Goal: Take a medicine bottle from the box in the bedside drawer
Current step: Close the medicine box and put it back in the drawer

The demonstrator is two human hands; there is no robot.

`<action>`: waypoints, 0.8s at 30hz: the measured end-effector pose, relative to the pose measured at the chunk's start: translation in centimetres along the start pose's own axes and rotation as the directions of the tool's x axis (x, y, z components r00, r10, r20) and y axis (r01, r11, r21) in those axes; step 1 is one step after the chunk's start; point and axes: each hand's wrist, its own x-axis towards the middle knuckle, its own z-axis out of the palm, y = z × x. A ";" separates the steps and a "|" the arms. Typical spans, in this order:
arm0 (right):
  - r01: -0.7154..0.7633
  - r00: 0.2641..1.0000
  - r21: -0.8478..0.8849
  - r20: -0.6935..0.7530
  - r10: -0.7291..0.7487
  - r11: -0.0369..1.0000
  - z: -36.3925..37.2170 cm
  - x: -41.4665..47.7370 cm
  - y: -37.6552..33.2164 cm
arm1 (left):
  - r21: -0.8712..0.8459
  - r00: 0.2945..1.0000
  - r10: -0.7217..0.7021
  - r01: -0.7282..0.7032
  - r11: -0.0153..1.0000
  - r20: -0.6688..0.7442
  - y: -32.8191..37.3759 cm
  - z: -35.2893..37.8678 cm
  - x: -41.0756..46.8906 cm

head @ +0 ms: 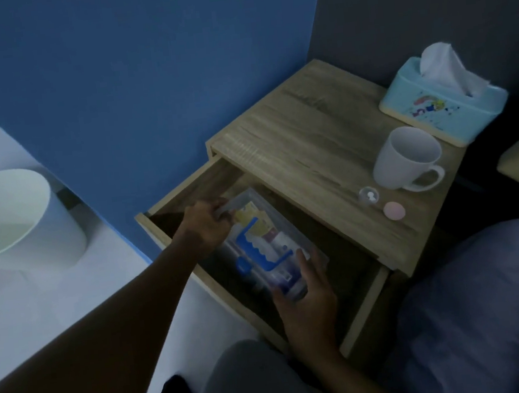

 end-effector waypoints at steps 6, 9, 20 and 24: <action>0.014 1.000 -0.081 -0.025 -0.016 0.997 0.9 1.0 0.6 | 0.042 0.999 -0.006 0.004 0.999 0.047 -0.8 1.4 1.4; 0.016 1.000 -0.125 -0.002 -0.016 0.992 1.1 1.4 0.8 | 0.020 0.996 -0.083 0.083 0.996 0.027 -1.2 1.8 1.2; 0.227 0.948 -0.383 0.299 -0.112 0.895 -1.2 2.4 2.0 | 0.481 0.996 -0.022 -0.024 0.876 0.091 -0.3 3.5 -1.1; 0.230 0.935 -0.361 0.339 -0.103 0.904 -1.6 2.8 1.6 | 0.542 0.996 -0.002 -0.047 0.839 0.090 -0.7 3.9 -2.0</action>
